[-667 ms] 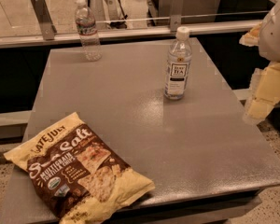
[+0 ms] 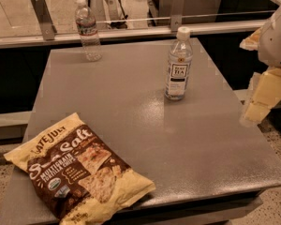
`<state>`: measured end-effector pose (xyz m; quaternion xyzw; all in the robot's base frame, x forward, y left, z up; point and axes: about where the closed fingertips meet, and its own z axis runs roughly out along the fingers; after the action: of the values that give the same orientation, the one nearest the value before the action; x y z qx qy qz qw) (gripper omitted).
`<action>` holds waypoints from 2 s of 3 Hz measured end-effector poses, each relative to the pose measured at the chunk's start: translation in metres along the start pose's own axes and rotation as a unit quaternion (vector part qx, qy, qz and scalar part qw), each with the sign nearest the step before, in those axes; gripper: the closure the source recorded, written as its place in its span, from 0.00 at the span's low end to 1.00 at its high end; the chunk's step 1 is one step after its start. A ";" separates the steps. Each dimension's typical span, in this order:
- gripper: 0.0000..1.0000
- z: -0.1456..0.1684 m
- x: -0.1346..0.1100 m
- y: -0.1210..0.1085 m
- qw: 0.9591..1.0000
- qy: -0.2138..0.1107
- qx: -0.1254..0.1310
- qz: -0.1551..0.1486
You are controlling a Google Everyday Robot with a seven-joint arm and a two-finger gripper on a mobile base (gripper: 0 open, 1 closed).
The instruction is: Knock blue plastic bottle over
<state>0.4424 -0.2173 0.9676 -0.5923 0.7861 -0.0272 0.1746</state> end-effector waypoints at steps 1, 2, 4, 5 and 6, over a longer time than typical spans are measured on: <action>0.00 0.024 0.001 -0.009 0.999 -0.030 -0.003 0.025; 0.00 0.046 -0.003 -0.018 0.997 -0.066 -0.007 0.047; 0.00 0.084 -0.011 -0.038 0.983 -0.156 -0.003 0.092; 0.00 0.096 -0.018 -0.052 0.975 -0.198 0.007 0.103; 0.00 0.105 -0.031 -0.063 0.965 -0.238 0.013 0.107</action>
Offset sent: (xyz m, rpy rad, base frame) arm 0.0498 0.0086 -0.0561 0.2548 -0.0215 -0.0821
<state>0.5404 -0.1900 0.8923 -0.4920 0.7804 0.1232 0.3658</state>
